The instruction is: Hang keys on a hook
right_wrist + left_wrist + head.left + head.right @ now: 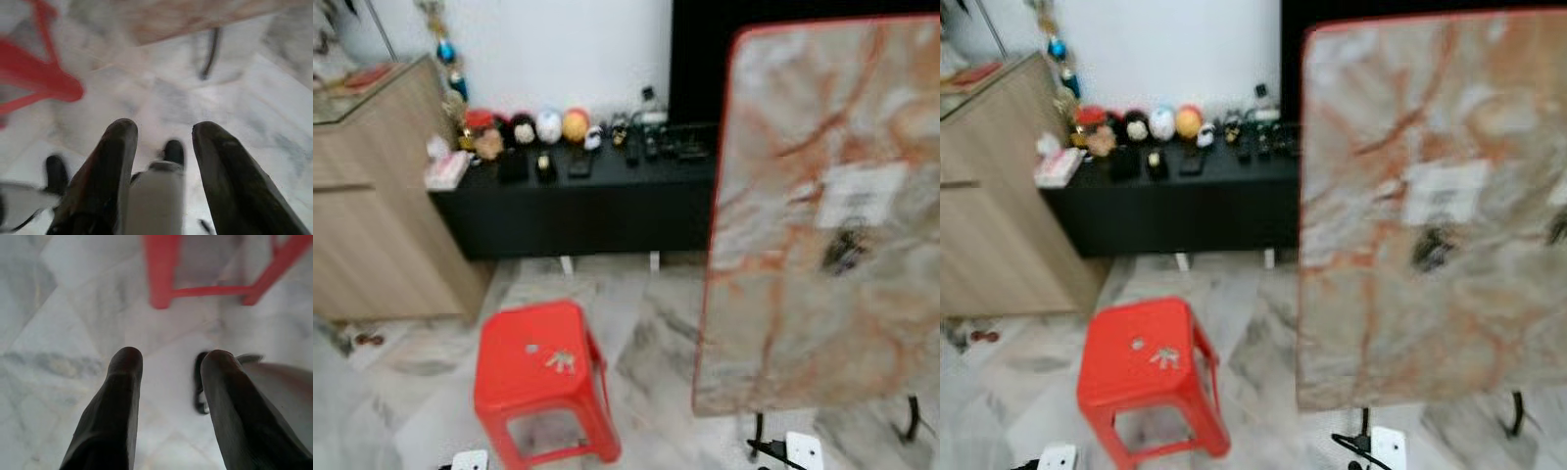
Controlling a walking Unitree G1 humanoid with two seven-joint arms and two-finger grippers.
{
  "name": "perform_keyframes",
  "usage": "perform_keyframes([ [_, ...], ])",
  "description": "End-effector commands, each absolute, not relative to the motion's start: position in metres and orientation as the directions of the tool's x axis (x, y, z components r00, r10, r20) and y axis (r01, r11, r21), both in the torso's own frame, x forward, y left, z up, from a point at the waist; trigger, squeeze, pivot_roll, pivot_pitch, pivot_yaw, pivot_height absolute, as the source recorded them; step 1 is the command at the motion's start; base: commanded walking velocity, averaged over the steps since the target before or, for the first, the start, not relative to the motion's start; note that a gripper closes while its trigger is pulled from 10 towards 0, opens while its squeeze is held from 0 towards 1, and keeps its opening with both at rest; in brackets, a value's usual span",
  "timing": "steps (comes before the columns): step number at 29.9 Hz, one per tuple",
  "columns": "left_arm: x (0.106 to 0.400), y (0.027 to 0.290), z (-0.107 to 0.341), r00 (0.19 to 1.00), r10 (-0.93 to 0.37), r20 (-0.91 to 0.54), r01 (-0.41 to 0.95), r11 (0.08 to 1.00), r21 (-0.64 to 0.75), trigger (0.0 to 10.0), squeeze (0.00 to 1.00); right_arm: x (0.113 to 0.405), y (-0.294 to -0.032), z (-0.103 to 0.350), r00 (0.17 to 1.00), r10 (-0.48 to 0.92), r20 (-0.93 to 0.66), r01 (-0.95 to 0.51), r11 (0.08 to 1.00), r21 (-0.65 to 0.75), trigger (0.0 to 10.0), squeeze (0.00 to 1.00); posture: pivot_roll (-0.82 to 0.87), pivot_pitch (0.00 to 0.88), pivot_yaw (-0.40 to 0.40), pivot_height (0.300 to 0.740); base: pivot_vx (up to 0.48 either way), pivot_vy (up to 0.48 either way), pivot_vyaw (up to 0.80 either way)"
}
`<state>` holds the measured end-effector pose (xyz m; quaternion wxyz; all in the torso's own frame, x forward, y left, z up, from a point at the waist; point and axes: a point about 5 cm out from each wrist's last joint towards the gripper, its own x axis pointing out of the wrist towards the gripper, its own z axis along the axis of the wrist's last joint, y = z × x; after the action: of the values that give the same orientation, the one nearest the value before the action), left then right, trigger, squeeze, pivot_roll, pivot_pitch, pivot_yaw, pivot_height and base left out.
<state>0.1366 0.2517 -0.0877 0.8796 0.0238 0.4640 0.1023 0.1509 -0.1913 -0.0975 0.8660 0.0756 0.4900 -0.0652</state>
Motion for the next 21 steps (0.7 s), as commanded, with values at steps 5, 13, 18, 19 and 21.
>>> perform_keyframes([
  [5, 0.129, 0.258, -0.088, 0.532, 0.221, -0.818, -0.147, 0.975, 0.168, 10.0, 0.0, 0.154, -0.191, -0.096, 0.524, -0.013, -0.852, 0.138, 0.988, 0.07, 10.0, 0.0, 0.07, 0.0, -0.038, 0.74, 0.0, 0.48, 0.0],
  [13, 0.127, 0.256, -0.09, 0.521, 0.229, -0.822, -0.166, 0.972, 0.165, 10.0, 0.0, 0.162, -0.196, -0.092, 0.533, -0.001, -0.846, 0.088, 0.995, 0.054, 10.0, 0.0, 0.13, 0.0, -0.067, 0.74, 0.0, 0.48, 0.0],
  [18, 0.134, 0.25, -0.089, 0.531, 0.222, -0.818, -0.165, 0.974, 0.158, 10.0, 0.0, 0.169, -0.204, -0.088, 0.545, -0.011, -0.838, 0.08, 0.996, 0.038, 10.0, 0.0, 0.12, 0.0, -0.054, 0.74, 0.0, 0.348, 0.0],
  [19, 0.135, 0.249, -0.089, 0.533, 0.22, -0.817, -0.16, 0.974, 0.159, 10.0, 0.0, 0.17, -0.205, -0.087, 0.549, -0.015, -0.836, 0.086, 0.996, 0.038, 10.0, 0.0, 0.12, 0.0, -0.052, 0.74, 0.0, 0.0, 0.0],
  [21, 0.139, 0.244, -0.09, 0.526, 0.204, -0.826, -0.127, 0.979, 0.16, 10.0, 0.0, 0.174, -0.209, -0.085, 0.557, -0.03, -0.83, 0.096, 0.995, 0.029, 10.0, 0.0, 0.1, 0.0, -0.04, 0.74, 0.0, 0.0, 0.0],
])
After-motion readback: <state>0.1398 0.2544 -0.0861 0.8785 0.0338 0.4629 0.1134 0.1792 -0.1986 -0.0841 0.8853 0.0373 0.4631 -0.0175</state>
